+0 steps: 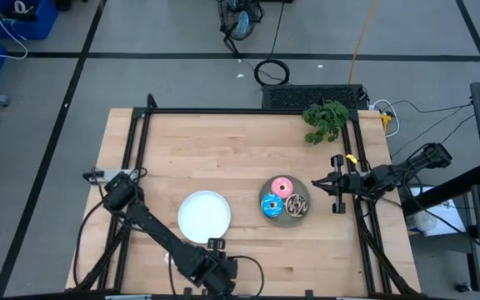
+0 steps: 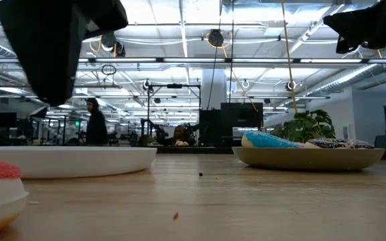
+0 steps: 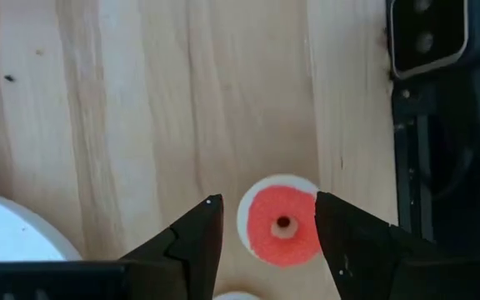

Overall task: Pick & Place donuts
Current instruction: Put the small red donut on the white plate

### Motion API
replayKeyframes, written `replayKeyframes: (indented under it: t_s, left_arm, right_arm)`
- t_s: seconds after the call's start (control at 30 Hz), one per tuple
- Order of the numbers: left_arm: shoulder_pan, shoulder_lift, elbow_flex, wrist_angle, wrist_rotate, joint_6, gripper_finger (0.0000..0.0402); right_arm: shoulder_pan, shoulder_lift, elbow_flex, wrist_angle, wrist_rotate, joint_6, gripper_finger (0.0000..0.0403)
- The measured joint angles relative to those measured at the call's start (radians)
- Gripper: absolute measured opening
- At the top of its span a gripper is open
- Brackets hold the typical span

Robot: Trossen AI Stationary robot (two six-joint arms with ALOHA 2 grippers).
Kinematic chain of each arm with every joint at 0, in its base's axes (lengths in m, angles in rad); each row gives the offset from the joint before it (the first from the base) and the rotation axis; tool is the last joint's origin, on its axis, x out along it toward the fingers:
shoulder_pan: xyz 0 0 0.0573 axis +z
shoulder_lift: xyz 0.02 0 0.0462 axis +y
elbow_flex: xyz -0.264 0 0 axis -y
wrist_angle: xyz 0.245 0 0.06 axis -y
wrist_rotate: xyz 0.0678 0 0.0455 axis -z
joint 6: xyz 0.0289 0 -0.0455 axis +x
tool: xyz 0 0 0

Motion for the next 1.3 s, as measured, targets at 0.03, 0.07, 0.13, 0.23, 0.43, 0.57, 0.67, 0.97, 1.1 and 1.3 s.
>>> replayKeyframes:
  t_s: [0.03, 0.07, 0.13, 0.23, 0.43, 0.57, 0.67, 0.97, 1.1, 1.3]
  left_arm:
    - [-0.001, 0.0, 0.0, -0.007, -0.002, 0.005, 0.0193]
    - [-0.001, 0.0, 0.0, -0.011, -0.008, 0.007, 0.0193]
    - [-0.001, 0.0, 0.0, -0.011, -0.017, 0.015, 0.0193]
    - [-0.001, 0.006, 0.0, -0.016, -0.022, 0.027, 0.0193]
    - [-0.005, 0.024, 0.0, -0.033, -0.022, 0.042, 0.0193]
    - [-0.008, 0.031, -0.002, -0.045, -0.017, 0.042, 0.0193]
    - [-0.009, 0.034, -0.002, -0.044, -0.013, 0.042, 0.0193]
    - [-0.008, 0.034, -0.057, 0.003, 0.009, 0.017, 0.0193]
    - [-0.009, 0.033, -0.076, 0.026, 0.012, 0.02, 0.0193]
    - [-0.009, 0.032, -0.105, 0.081, 0.012, 0.041, 0.0193]
  right_arm:
    - [0.0, 0.0, 0.0, 0.0, 0.0, 0.001, 0.0]
    - [0.0, 0.0, 0.0, 0.0, 0.0, 0.001, 0.0]
    - [0.0, 0.0, 0.0, 0.0, 0.0, 0.001, 0.0]
    - [0.0, 0.0, 0.0, -0.007, 0.0, 0.001, 0.0]
    - [0.0, 0.01, 0.0, -0.012, 0.0, 0.003, 0.0]
    - [0.0, 0.023, 0.0, -0.014, -0.001, 0.013, 0.0]
    - [0.0, 0.029, 0.0, -0.011, -0.001, 0.013, 0.0]
    - [0.0, 0.03, 0.0, -0.011, 0.0, 0.013, 0.0]
    - [0.0, 0.03, 0.0, -0.011, 0.0, 0.013, 0.0]
    - [0.0, 0.03, 0.0, -0.011, 0.0, 0.013, 0.0]
